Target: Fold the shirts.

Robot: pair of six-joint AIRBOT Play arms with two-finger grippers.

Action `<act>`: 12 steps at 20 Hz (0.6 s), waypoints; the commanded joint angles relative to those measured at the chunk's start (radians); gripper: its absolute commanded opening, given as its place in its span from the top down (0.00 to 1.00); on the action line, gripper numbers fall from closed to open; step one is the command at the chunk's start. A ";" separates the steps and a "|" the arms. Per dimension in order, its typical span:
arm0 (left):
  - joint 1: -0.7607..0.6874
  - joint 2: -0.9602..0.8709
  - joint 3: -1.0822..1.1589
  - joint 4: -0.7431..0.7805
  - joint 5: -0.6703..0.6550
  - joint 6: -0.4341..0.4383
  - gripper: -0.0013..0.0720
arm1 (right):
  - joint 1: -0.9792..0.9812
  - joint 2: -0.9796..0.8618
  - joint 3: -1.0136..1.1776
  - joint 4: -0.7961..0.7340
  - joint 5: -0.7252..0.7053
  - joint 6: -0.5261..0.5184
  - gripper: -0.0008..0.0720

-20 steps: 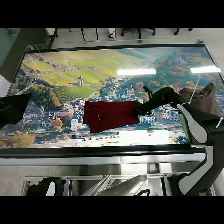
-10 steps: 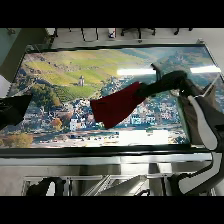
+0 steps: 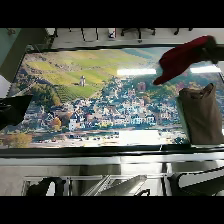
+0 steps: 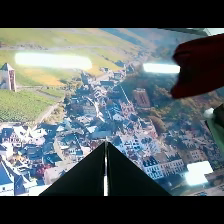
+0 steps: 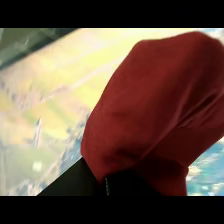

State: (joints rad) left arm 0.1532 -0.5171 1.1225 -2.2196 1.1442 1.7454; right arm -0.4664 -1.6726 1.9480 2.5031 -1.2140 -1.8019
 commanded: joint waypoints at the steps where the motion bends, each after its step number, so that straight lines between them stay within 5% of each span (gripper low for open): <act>1: -0.001 0.000 -0.001 -0.001 0.000 0.000 0.96 | -0.171 0.002 0.050 -0.020 -0.102 0.058 0.97; 7: -0.001 0.000 -0.001 -0.002 0.001 0.000 0.96 | -0.270 0.098 0.051 -0.092 -0.254 0.252 0.97; 12: -0.001 0.000 -0.001 0.000 0.031 0.000 0.96 | -0.279 0.210 0.039 -0.450 -0.507 0.495 0.97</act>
State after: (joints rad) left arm 0.1532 -0.5171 1.1221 -2.2204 1.1568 1.7454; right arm -0.7345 -1.5116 1.9953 2.2608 -1.5490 -1.4628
